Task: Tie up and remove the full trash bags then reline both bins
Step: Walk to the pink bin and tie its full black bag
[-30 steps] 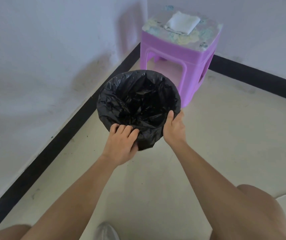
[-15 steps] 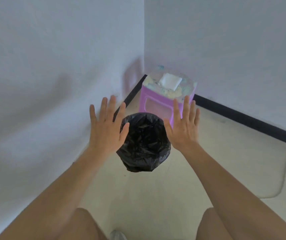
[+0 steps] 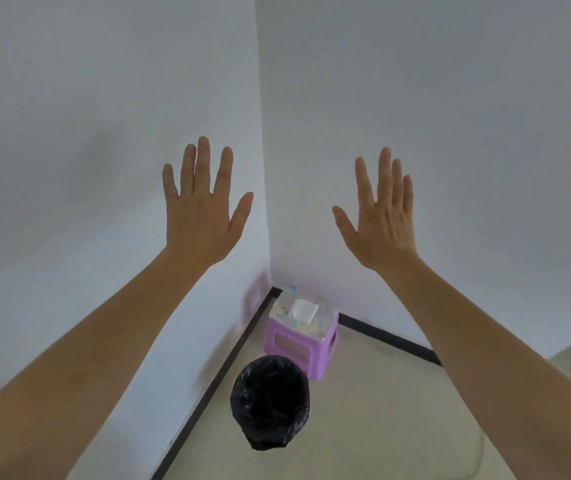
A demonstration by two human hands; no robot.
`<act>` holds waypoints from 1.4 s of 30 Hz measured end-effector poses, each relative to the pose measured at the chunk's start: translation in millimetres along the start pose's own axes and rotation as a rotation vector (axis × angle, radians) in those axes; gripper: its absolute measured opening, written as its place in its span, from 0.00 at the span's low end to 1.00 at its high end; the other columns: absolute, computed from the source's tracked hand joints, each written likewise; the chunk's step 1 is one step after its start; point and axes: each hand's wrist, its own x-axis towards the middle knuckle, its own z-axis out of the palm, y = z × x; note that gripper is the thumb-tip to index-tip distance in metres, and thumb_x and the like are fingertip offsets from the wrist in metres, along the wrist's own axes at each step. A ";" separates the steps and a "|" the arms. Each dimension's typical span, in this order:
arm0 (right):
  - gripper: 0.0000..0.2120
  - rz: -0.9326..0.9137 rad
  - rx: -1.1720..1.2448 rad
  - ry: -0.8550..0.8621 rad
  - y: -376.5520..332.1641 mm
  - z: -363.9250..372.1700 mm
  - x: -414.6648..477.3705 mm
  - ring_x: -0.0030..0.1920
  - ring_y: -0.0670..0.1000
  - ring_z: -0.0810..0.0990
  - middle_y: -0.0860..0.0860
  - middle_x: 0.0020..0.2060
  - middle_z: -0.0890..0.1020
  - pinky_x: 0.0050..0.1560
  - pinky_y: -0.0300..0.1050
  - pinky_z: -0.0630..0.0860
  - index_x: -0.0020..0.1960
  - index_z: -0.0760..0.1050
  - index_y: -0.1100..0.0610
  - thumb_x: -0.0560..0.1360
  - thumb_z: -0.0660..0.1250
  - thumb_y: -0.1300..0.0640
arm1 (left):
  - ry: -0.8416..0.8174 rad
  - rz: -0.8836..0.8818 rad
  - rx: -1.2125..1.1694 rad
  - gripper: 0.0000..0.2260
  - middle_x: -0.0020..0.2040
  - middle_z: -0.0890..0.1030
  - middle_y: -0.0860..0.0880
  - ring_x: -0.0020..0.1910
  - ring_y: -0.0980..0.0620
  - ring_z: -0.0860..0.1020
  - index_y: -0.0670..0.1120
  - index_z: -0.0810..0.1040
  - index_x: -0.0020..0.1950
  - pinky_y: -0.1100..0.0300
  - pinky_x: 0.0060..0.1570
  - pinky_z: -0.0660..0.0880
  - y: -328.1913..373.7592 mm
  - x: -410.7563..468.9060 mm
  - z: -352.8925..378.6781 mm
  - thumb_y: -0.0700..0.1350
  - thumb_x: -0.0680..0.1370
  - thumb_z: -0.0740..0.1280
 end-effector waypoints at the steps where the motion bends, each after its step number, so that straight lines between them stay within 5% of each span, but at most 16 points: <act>1: 0.36 0.006 -0.009 0.027 5.8 -24.1 8.0 0.80 0.63 0.41 0.61 0.80 0.40 0.78 0.62 0.43 0.81 0.38 0.52 0.82 0.48 0.36 | 0.028 0.004 -0.016 0.30 0.80 0.52 0.38 0.79 0.38 0.52 0.45 0.50 0.81 0.35 0.73 0.53 6.1 16.7 -19.1 0.61 0.83 0.46; 7: 0.36 0.048 -0.156 0.161 63.0 -109.2 -30.3 0.79 0.66 0.45 0.63 0.80 0.44 0.78 0.64 0.47 0.82 0.43 0.54 0.83 0.53 0.40 | 0.144 0.156 -0.197 0.31 0.80 0.50 0.38 0.79 0.38 0.51 0.44 0.49 0.80 0.35 0.74 0.51 85.6 62.3 -58.6 0.61 0.83 0.47; 12: 0.36 0.370 -0.410 0.166 143.3 -182.7 -160.1 0.79 0.66 0.44 0.62 0.80 0.43 0.77 0.65 0.48 0.82 0.42 0.54 0.83 0.51 0.38 | 0.129 0.475 -0.494 0.32 0.80 0.49 0.38 0.79 0.39 0.50 0.43 0.49 0.80 0.35 0.74 0.50 239.7 52.3 -73.3 0.61 0.83 0.48; 19: 0.36 0.852 -0.778 0.143 180.6 -328.2 -431.8 0.80 0.64 0.46 0.61 0.80 0.45 0.77 0.65 0.51 0.82 0.46 0.54 0.82 0.53 0.37 | 0.088 0.924 -0.922 0.32 0.80 0.51 0.39 0.79 0.40 0.51 0.44 0.51 0.80 0.36 0.73 0.52 466.2 -84.6 -190.4 0.62 0.83 0.46; 27: 0.35 1.225 -1.057 0.199 183.0 -474.4 -680.2 0.79 0.65 0.47 0.62 0.80 0.47 0.76 0.65 0.51 0.82 0.49 0.55 0.82 0.54 0.38 | 0.106 1.313 -1.166 0.32 0.80 0.49 0.40 0.79 0.40 0.51 0.45 0.49 0.81 0.35 0.73 0.53 644.4 -265.0 -356.1 0.62 0.83 0.47; 35: 0.35 1.287 -1.101 0.130 276.9 -542.2 -783.2 0.79 0.65 0.48 0.63 0.80 0.48 0.76 0.65 0.51 0.82 0.49 0.56 0.82 0.53 0.38 | 0.076 1.398 -1.218 0.31 0.81 0.48 0.41 0.80 0.42 0.49 0.45 0.50 0.81 0.35 0.73 0.53 779.6 -343.3 -420.6 0.61 0.83 0.50; 42: 0.35 1.252 -1.082 0.160 432.3 -556.8 -835.3 0.79 0.65 0.48 0.63 0.80 0.47 0.76 0.65 0.51 0.82 0.49 0.55 0.82 0.54 0.40 | 0.116 1.387 -1.250 0.31 0.81 0.49 0.41 0.79 0.41 0.50 0.44 0.53 0.80 0.34 0.73 0.54 945.0 -351.1 -421.7 0.60 0.83 0.51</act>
